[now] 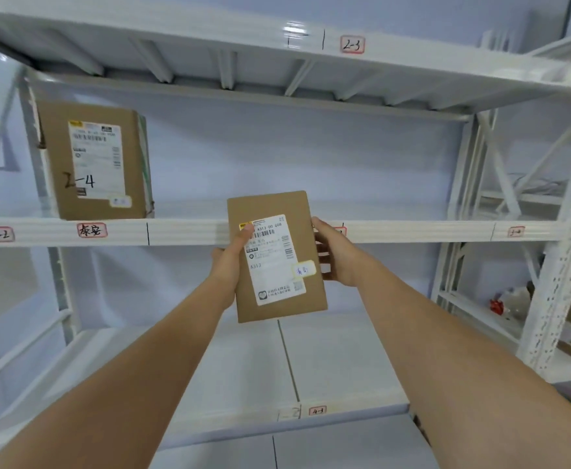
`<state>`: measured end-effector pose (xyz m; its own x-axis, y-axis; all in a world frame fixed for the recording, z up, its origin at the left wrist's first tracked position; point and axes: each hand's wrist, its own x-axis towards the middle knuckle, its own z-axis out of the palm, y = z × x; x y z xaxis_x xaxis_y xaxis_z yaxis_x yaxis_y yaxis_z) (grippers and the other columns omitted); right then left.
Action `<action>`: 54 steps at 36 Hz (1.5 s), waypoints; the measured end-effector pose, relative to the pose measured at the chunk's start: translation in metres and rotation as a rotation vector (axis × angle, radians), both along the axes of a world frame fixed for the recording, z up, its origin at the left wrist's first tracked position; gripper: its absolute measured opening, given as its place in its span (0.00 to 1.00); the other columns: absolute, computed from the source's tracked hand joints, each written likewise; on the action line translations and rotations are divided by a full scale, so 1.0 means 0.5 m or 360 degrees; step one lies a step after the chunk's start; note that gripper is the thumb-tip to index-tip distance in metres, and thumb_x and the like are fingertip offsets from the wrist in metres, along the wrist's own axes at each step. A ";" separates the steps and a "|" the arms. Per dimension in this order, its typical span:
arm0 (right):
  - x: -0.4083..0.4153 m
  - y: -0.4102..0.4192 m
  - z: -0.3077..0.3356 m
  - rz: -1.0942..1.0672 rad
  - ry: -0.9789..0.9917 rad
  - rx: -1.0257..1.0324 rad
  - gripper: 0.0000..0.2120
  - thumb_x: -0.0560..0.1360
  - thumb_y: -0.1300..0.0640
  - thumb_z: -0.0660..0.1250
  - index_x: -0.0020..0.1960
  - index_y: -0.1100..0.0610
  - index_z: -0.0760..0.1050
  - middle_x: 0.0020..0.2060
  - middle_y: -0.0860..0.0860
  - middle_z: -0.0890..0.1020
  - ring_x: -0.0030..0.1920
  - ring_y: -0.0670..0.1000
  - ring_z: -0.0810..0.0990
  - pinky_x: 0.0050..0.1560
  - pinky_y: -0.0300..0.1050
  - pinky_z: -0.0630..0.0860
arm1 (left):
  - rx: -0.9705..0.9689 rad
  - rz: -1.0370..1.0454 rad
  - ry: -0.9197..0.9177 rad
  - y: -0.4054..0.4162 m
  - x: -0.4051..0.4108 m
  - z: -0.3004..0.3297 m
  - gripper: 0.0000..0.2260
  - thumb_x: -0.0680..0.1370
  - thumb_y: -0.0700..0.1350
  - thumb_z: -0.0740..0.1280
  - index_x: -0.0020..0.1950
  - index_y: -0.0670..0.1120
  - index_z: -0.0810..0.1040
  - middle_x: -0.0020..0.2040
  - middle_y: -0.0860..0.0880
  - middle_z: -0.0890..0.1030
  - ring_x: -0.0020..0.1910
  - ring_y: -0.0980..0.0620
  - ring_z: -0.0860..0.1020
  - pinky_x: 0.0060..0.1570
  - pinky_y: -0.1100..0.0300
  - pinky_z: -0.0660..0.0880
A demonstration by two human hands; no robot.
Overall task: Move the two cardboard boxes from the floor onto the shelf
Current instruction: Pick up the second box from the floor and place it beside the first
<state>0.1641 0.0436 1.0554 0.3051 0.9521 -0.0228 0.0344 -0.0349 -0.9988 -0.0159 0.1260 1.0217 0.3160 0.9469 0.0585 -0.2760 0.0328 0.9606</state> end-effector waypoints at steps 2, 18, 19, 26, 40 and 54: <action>-0.006 -0.004 0.014 0.0029 -0.0045 0.0054 0.17 0.75 0.36 0.60 0.46 0.48 0.77 0.40 0.48 0.80 0.43 0.49 0.79 0.46 0.46 0.75 | 0.0006 0.0045 -0.0010 -0.019 0.008 0.025 0.37 0.66 0.64 0.73 0.63 0.42 0.65 0.51 0.47 0.82 0.45 0.48 0.82 0.40 0.55 0.78; 0.033 0.004 0.114 0.0006 -0.0114 0.0314 0.17 0.77 0.40 0.61 0.54 0.52 0.78 0.44 0.47 0.82 0.44 0.49 0.81 0.49 0.46 0.78 | 0.0625 -0.0115 0.0155 -0.006 0.038 0.127 0.23 0.77 0.48 0.68 0.66 0.47 0.60 0.61 0.49 0.77 0.49 0.54 0.80 0.48 0.58 0.77; 0.034 0.006 0.121 -0.0006 -0.0117 0.0342 0.17 0.77 0.40 0.61 0.55 0.51 0.78 0.45 0.47 0.82 0.46 0.49 0.81 0.50 0.46 0.77 | 0.0669 -0.0121 0.0176 -0.003 0.038 0.136 0.23 0.77 0.48 0.69 0.66 0.48 0.61 0.61 0.50 0.77 0.50 0.54 0.80 0.48 0.59 0.77; 0.042 0.027 0.154 -0.0091 -0.0220 0.0491 0.16 0.77 0.41 0.62 0.61 0.46 0.76 0.52 0.43 0.82 0.57 0.51 0.80 0.62 0.51 0.75 | 0.0835 0.0087 0.0437 0.089 0.051 0.177 0.39 0.55 0.71 0.74 0.63 0.61 0.69 0.65 0.51 0.74 0.64 0.44 0.75 0.63 0.43 0.73; 0.063 0.092 0.243 -0.0205 -0.0096 0.0669 0.08 0.77 0.58 0.64 0.56 0.50 0.70 0.50 0.47 0.79 0.64 0.53 0.75 0.69 0.57 0.69 | 0.0858 0.0053 0.0168 0.075 0.099 0.276 0.27 0.79 0.41 0.67 0.71 0.43 0.53 0.68 0.47 0.73 0.58 0.48 0.77 0.60 0.50 0.76; 0.076 0.158 0.187 -0.0304 -0.0166 0.0508 0.15 0.78 0.66 0.63 0.62 0.58 0.64 0.60 0.55 0.77 0.50 0.50 0.78 0.56 0.48 0.75 | 0.0714 0.0090 0.0301 0.126 0.139 0.225 0.25 0.78 0.43 0.68 0.70 0.45 0.59 0.64 0.45 0.77 0.56 0.43 0.79 0.57 0.45 0.78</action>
<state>0.2019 0.1225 1.1489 0.4624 0.8322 0.3060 0.1594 0.2615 -0.9520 0.0537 0.1888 1.1342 0.3095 0.8574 0.4111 -0.0845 -0.4059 0.9100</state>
